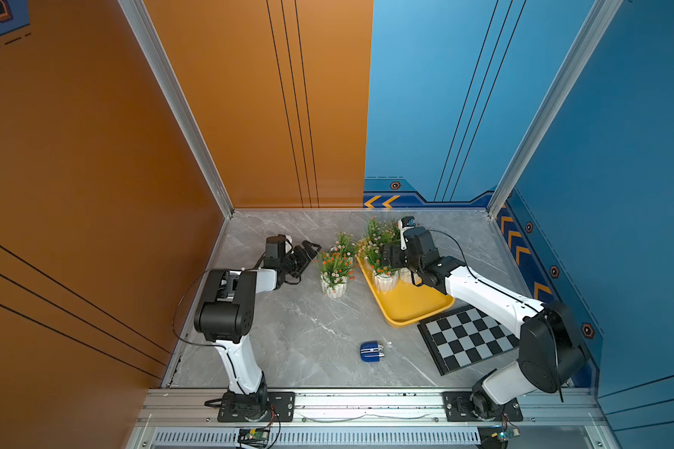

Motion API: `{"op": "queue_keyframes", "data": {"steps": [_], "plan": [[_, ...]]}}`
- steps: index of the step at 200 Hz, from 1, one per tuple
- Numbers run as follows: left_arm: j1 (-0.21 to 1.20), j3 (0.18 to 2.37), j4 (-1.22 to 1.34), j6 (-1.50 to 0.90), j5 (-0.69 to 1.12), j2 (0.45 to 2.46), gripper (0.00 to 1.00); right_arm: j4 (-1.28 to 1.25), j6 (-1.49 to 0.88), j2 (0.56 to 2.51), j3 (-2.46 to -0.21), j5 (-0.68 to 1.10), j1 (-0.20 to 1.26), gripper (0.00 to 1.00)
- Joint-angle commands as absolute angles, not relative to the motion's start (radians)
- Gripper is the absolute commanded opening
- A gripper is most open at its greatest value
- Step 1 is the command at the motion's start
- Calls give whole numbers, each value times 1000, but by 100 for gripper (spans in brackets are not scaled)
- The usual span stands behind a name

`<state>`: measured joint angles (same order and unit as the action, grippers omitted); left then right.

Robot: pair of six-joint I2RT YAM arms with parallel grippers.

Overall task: Put the potted gypsophila into the storage box
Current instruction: Pick up the baby's breath potted plant from the center of the board.

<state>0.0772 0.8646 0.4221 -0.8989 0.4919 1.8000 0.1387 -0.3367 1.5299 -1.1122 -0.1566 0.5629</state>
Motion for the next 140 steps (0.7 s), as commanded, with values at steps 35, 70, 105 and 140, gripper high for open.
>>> {"op": "queue_keyframes", "data": {"steps": [35, 70, 105, 140], "plan": [[112, 666, 160, -688, 287, 1456, 98, 262, -442, 1374, -1114, -215, 645, 100], [225, 594, -111, -601, 59, 1108, 98, 282, -444, 1343, -1107, -211, 693, 100], [420, 620, -457, -571, -211, 766, 98, 328, -461, 1367, -1158, -155, 760, 96], [586, 601, -613, -611, -304, 562, 98, 324, -532, 1393, -1136, -160, 832, 94]]}}
